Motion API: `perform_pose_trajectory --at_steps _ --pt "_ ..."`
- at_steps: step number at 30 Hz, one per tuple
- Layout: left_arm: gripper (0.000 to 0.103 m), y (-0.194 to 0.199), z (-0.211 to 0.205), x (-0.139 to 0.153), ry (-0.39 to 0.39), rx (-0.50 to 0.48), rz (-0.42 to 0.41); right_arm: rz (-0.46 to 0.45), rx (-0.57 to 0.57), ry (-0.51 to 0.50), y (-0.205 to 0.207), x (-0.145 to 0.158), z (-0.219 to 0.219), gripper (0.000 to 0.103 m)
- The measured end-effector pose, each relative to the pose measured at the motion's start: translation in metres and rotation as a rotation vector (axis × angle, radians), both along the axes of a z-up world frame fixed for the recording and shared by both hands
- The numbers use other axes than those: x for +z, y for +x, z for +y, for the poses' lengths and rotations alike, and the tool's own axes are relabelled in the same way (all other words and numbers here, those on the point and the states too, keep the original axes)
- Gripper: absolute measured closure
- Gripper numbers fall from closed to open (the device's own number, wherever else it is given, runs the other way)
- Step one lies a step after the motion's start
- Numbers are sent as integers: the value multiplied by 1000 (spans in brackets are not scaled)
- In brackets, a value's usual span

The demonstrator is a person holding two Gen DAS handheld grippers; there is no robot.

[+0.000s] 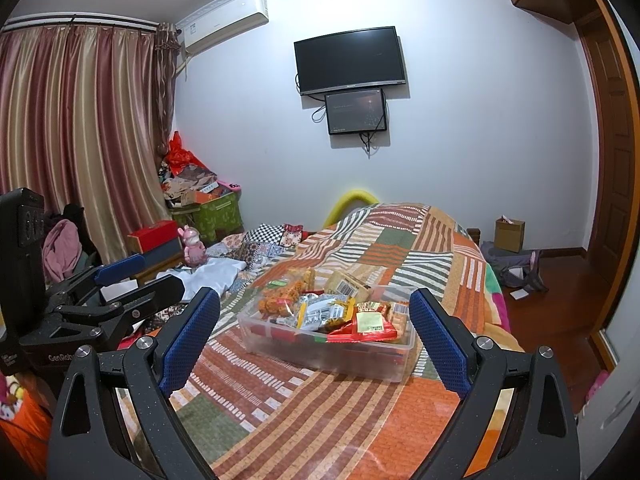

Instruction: Organize snacks

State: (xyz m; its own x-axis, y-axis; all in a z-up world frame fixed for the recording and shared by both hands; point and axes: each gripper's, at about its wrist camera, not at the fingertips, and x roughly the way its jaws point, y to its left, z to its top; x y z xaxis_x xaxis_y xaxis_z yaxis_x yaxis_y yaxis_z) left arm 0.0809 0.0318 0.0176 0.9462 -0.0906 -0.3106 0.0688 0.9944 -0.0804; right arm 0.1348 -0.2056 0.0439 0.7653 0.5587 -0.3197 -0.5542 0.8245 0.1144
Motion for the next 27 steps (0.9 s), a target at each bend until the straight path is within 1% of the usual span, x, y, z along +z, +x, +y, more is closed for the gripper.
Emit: perform_pose_trajectory --at_steps 27 --pt "2 3 -2 -2 -18 -29 19 -1 1 -1 0 0 0 8"
